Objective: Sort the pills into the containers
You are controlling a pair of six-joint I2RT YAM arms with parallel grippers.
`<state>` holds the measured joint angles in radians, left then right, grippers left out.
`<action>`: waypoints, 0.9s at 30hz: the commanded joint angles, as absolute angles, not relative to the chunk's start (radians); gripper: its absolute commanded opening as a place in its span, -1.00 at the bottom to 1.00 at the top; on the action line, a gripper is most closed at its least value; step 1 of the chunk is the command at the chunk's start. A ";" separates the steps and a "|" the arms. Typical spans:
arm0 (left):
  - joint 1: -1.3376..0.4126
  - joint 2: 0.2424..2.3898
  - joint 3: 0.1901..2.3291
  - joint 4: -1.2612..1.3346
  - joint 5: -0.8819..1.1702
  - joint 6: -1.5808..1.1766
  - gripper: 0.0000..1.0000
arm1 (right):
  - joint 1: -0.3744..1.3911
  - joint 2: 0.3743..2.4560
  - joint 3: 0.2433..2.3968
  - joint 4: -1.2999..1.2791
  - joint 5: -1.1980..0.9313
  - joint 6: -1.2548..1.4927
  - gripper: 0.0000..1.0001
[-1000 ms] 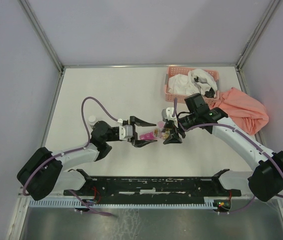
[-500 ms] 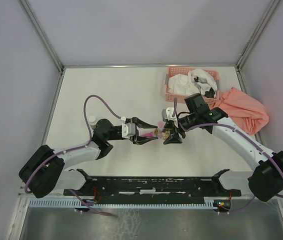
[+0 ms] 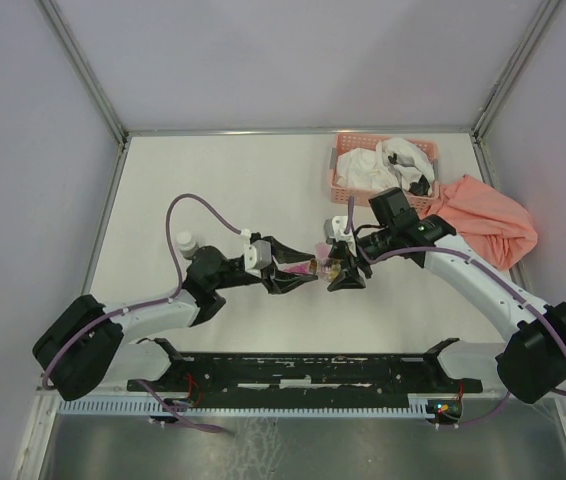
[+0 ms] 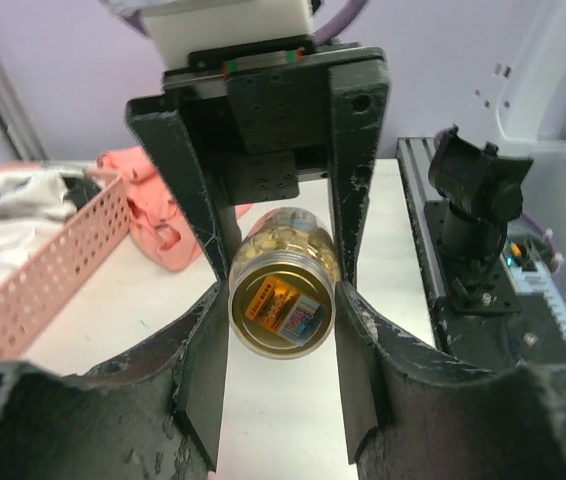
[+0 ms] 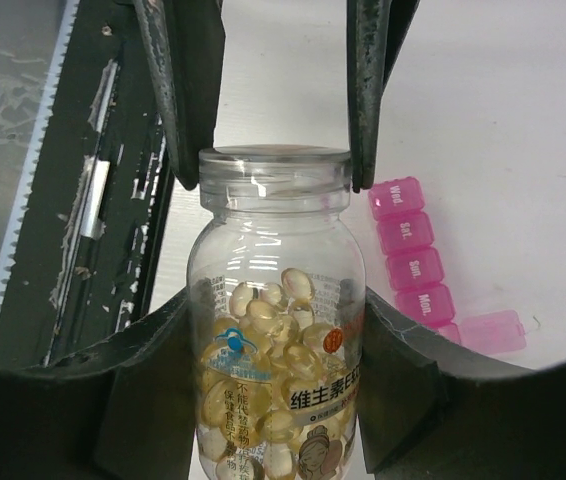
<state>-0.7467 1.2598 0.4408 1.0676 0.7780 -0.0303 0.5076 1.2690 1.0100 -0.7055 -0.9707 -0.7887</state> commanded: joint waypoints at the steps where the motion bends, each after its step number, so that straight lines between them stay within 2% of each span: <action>1: -0.882 1.158 0.382 1.129 0.523 -0.253 -0.86 | 0.505 1.256 1.051 -0.660 -0.962 -0.757 -0.96; 2: -0.935 1.136 0.370 1.120 0.421 -0.286 -0.94 | 0.505 1.259 1.052 -0.657 -0.955 -0.751 -0.96; 5: -1.068 1.067 0.379 0.971 0.128 -0.392 -0.95 | 0.506 1.259 1.050 -0.644 -0.941 -0.731 -0.96; 9: -1.127 1.037 0.486 0.638 -0.149 -0.613 -0.95 | 0.505 1.265 1.048 -0.637 -0.949 -0.722 -0.96; 12: -1.130 1.064 0.546 0.512 -0.179 -0.706 -0.95 | 0.506 1.266 1.049 -0.635 -0.949 -0.719 -0.96; 20: -1.132 1.077 0.561 0.465 -0.222 -0.744 -0.89 | 0.506 1.266 1.049 -0.634 -0.949 -0.718 -0.96; 21: -1.132 1.076 0.559 0.466 -0.226 -0.737 -0.80 | 0.505 1.266 1.048 -0.634 -0.951 -0.718 -0.96; 22: -1.132 1.075 0.556 0.470 -0.229 -0.731 -0.61 | 0.505 1.266 1.048 -0.635 -0.952 -0.719 -0.96; 25: -1.132 1.070 0.542 0.493 -0.227 -0.714 0.12 | 0.505 1.266 1.048 -0.636 -0.955 -0.719 -0.96; 27: -1.132 1.062 0.534 0.496 -0.228 -0.693 0.46 | 0.505 1.267 1.048 -0.637 -0.958 -0.721 -0.96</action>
<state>-1.1107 1.0679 0.5301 0.5018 -0.2348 -0.6888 0.5018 1.2728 1.0100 -0.7216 -0.9249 -0.7311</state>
